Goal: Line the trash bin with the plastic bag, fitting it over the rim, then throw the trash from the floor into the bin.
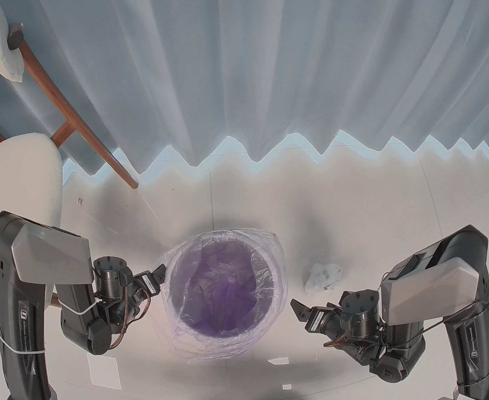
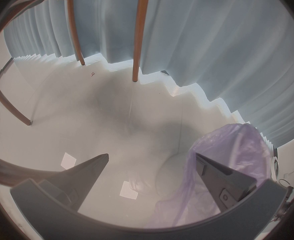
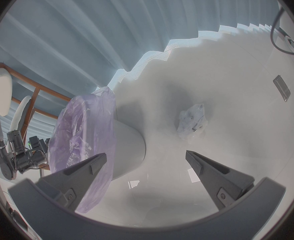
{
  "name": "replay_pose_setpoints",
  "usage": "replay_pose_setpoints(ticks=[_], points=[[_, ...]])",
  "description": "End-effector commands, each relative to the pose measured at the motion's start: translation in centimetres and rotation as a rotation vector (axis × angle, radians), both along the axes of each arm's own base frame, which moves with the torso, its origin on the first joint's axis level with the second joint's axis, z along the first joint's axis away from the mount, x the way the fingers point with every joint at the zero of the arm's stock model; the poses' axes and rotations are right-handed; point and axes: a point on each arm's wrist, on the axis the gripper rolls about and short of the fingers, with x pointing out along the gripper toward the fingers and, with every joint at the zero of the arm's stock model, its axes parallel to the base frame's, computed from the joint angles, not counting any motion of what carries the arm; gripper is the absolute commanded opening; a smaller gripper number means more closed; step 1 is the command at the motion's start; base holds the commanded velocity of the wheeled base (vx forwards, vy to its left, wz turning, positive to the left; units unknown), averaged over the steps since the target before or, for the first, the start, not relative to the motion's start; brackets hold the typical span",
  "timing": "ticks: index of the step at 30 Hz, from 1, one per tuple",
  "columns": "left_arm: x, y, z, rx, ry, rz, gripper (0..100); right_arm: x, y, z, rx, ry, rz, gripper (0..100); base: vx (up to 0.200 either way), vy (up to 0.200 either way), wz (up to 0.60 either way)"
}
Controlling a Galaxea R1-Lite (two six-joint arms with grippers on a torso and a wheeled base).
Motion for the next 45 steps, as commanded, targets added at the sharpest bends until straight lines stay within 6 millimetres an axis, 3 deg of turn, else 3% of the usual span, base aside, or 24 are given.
replay_pose_setpoints(ticks=[1, 15, 27, 34, 45], points=[[1.2, 0.9, -2.5, 0.008, 0.037, 0.037, 100, 0.3, 0.3, 0.2, 0.008, -0.022, 0.006, 100, 0.000, 0.000, 0.00], [1.3, 1.0, -2.6, -0.015, 0.035, 0.050, 100, 1.2, 1.2, 1.1, 0.037, -0.081, 0.029, 100, 0.000, 0.000, 0.00], [0.8, -1.0, -2.3, -0.005, 0.024, -0.007, 100, 1.5, 1.8, 0.3, 0.043, -0.073, 0.056, 100, 0.000, 0.000, 0.00], [0.9, -0.9, -2.4, 0.019, 0.027, -0.013, 100, 1.5, 1.7, -1.3, 0.007, -0.041, 0.064, 100, 0.000, 0.000, 0.00], [0.8, -0.3, -2.9, 0.046, 0.050, -0.004, 100, 2.7, 1.9, -1.5, -0.011, -0.018, 0.100, 100, 0.000, 0.000, 0.00]])
